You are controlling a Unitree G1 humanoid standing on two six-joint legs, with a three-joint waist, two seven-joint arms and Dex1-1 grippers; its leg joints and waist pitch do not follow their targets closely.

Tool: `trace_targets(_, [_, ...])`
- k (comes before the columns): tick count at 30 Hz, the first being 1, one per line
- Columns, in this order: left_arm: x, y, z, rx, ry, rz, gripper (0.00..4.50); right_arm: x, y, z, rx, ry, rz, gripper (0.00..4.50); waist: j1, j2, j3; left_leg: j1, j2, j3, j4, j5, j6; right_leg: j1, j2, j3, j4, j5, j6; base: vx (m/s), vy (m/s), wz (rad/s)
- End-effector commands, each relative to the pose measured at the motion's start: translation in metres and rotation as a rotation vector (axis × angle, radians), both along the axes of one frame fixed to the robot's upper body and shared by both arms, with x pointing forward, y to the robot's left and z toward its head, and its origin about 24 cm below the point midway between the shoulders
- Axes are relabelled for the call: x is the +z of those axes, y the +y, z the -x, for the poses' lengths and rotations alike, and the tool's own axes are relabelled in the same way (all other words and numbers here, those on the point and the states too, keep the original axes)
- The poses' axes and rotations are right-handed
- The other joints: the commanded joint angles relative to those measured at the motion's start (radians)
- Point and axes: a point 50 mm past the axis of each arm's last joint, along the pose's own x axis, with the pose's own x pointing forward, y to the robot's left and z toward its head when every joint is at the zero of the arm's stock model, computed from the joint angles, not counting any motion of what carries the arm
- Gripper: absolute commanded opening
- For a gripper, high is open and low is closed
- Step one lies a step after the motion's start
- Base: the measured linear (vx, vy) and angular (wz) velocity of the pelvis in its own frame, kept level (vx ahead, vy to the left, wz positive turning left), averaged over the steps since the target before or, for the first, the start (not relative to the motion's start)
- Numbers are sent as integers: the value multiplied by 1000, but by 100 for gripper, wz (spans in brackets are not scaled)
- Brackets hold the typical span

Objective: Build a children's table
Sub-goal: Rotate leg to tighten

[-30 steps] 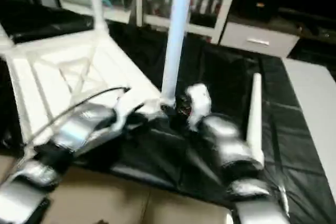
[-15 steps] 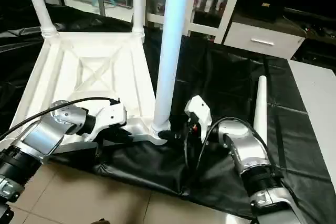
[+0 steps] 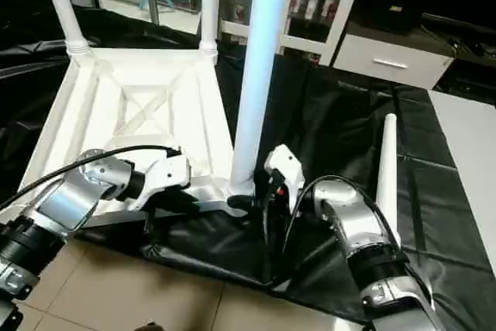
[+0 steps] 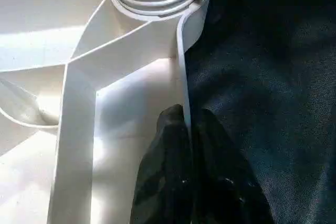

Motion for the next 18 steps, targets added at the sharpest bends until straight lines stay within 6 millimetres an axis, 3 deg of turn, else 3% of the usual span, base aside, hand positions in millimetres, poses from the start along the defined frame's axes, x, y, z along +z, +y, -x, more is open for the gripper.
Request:
trace_targets(1, [-16,-8,15,-106,91,-53,0,2,-2,-2,1,-6,15,273,-7,8,-53,18,54,-11,-65,-157,35,41,-61,46,-53,6,-242,0,0,0])
trace_targets(5, [-18,-8,16,-100,99,-51,0,0,-1,-3,-17,1,8,270,-7,8,-54,18,53,-10,-62,-139,43,42,-61,45,-50,33,-249,0,0,0])
trace_targets(8, [-23,-15,7,25,69,-9,0,-12,1,-16,-289,-13,21,270,-14,11,-48,15,53,-10,-68,-169,25,38,-64,47,-54,-16,-248,0,0,0])
trace_targets(9, [-23,-16,5,49,64,-1,0,-14,1,-18,-335,-12,24,270,-16,12,-45,20,55,-13,-75,-235,-1,35,-66,47,-65,-116,-233,0,0,0])
trace_targets(10, [-26,-20,0,115,44,16,0,-20,0,-22,-467,-11,31,269,-22,6,-42,21,54,-16,-80,-298,-29,34,-69,47,-74,-230,-208,0,0,0])
trace_targets(13, [-32,-30,-17,356,4,62,0,-35,6,-25,-761,79,-20,269,-40,9,-38,29,54,-29,-86,-419,-71,23,-76,47,-95,-438,-152,-63,-1,-4])
trace_targets(14, [-33,-32,-21,409,-14,68,0,-39,10,-25,-821,106,-32,269,-44,12,-39,24,53,-31,-87,-421,-72,26,-76,47,-94,-441,-143,-52,13,-8])
trace_targets(15, [-34,-38,-28,494,-42,80,0,-42,16,-26,-924,134,-48,269,-49,10,-40,28,51,-29,-86,-429,-70,16,-73,48,-102,-438,-130,-52,13,-8])
trace_targets(16, [-34,-38,-28,494,-42,80,0,-42,16,-26,-924,134,-48,269,-48,11,-41,32,51,-30,-85,-440,-68,13,-74,47,-104,-442,-127,0,0,0])
trace_targets(18, [-32,-51,-41,656,-104,130,0,-43,28,-30,-1071,158,-68,269,-53,11,-39,33,49,-30,-85,-463,-63,9,-70,46,-108,-456,-115,0,0,0])
